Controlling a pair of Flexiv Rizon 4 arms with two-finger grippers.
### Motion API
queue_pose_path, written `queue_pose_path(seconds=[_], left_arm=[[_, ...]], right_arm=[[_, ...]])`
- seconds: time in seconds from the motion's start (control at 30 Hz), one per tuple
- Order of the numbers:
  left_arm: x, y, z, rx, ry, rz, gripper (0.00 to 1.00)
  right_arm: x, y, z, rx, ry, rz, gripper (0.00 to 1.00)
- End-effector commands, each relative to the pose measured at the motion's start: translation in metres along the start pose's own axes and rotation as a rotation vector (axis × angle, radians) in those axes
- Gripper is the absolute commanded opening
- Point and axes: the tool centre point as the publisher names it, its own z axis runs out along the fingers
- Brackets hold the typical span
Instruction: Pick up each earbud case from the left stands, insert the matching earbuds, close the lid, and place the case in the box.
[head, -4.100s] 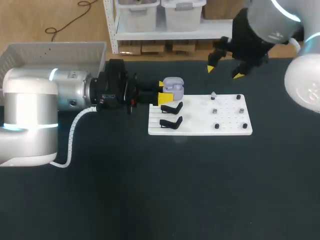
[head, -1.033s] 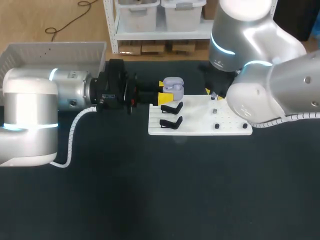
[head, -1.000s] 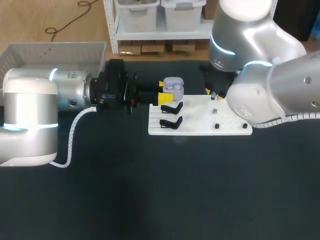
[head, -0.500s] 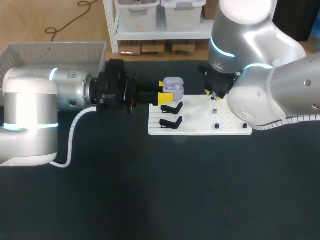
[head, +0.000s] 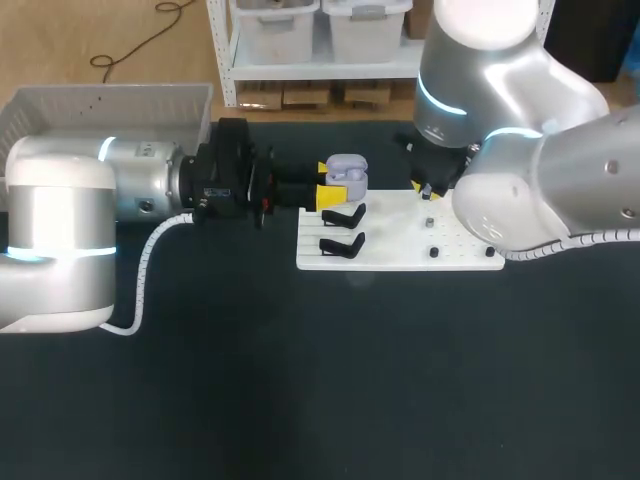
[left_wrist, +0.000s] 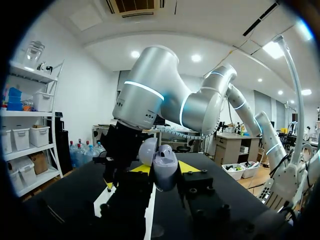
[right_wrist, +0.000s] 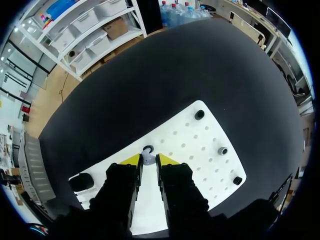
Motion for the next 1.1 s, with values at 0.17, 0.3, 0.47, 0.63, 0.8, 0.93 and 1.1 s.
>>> queue_pose_path(seconds=[0.17,0.3,0.47,0.63,0.8,0.93,1.1], left_arm=[[0.000,-0.001,0.000,-0.005,-0.001,0.001,0.00],[0.000,-0.001,0.000,-0.005,-0.001,0.001,0.00],[0.000,-0.001,0.000,-0.005,-0.001,0.001,0.00],[0.000,-0.001,0.000,-0.005,-0.001,0.001,0.00],[0.000,-0.001,0.000,-0.005,-0.001,0.001,0.00],[0.000,-0.001,0.000,-0.005,-0.001,0.001,0.00],[0.000,-0.001,0.000,-0.005,-0.001,0.001,0.00]], right_arm=[[0.000,-0.003,-0.022,-0.029,-0.001,0.008,0.00],[-0.001,-0.005,-0.040,-0.055,-0.004,0.017,0.00],[-0.007,-0.010,-0.075,-0.098,-0.020,0.028,0.00],[-0.009,-0.012,-0.123,-0.185,-0.017,0.008,0.00],[-0.010,-0.010,-0.169,-0.257,-0.011,-0.047,0.00],[-0.005,-0.008,-0.205,-0.339,0.032,-0.114,0.00],[0.008,-0.002,-0.240,-0.403,0.082,-0.222,0.00]])
